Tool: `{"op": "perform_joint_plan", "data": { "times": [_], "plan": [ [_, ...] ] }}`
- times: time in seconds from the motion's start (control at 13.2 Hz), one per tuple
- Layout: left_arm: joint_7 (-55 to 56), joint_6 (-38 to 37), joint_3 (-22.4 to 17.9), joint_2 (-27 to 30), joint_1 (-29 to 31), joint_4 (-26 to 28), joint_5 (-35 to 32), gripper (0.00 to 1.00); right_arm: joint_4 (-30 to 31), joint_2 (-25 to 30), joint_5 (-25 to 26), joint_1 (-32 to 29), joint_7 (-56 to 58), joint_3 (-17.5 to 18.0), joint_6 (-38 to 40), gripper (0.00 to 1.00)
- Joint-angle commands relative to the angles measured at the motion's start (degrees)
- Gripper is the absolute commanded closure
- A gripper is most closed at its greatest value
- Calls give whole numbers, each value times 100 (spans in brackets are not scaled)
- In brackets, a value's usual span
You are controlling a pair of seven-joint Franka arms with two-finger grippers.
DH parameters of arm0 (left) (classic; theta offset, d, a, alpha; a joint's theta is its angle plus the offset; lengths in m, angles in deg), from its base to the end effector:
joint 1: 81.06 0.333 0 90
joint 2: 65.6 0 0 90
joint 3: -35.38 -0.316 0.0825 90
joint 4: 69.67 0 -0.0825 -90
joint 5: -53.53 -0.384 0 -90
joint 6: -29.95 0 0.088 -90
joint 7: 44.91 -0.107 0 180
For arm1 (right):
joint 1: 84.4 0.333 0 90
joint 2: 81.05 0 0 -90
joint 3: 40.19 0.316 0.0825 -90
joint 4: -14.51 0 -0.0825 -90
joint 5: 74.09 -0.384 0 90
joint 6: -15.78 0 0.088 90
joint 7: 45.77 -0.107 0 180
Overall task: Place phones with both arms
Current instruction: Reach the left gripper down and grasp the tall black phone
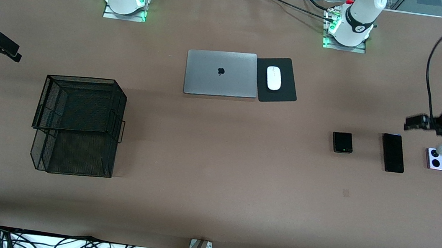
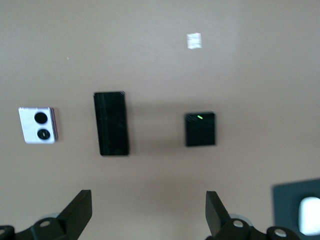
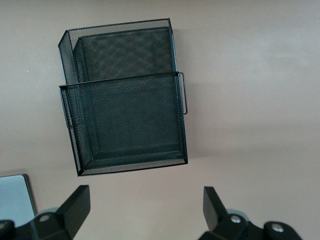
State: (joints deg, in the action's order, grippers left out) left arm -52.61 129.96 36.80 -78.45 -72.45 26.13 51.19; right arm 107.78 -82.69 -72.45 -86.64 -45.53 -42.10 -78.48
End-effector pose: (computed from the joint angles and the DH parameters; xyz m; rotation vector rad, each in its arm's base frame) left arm 0.6065 0.0813 0.4592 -3.1180 0.0294 0.2403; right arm 0.5663 -0.0437 0.5879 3.1108 -0.1026 -0.0194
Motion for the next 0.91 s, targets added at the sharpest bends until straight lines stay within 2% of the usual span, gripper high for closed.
{"op": "perform_joint_plan", "data": {
  "times": [0.0, 0.15, 0.3, 0.53, 0.83],
  "plan": [
    [-660, 630, 25, -655, 289, -123, -90, 0, -63, 15, 4, 21, -32, -12, 13, 0],
    [-697, 1202, 25, -1085, 509, -87, -99, 0, -63, 15, 4, 21, -14, -12, 13, 0],
    [-837, 2035, 16, -1403, 615, 227, -317, 0, -63, -20, -5, 21, -32, -12, -65, 0],
    [-855, 3267, 16, -1448, 791, 1009, -503, 0, -63, -152, 4, 30, -49, -12, -346, 0],
    [-891, 4288, 25, -1465, 888, 1889, -503, 0, -63, -187, -5, 30, -49, -12, -347, 0]
  ]
}}
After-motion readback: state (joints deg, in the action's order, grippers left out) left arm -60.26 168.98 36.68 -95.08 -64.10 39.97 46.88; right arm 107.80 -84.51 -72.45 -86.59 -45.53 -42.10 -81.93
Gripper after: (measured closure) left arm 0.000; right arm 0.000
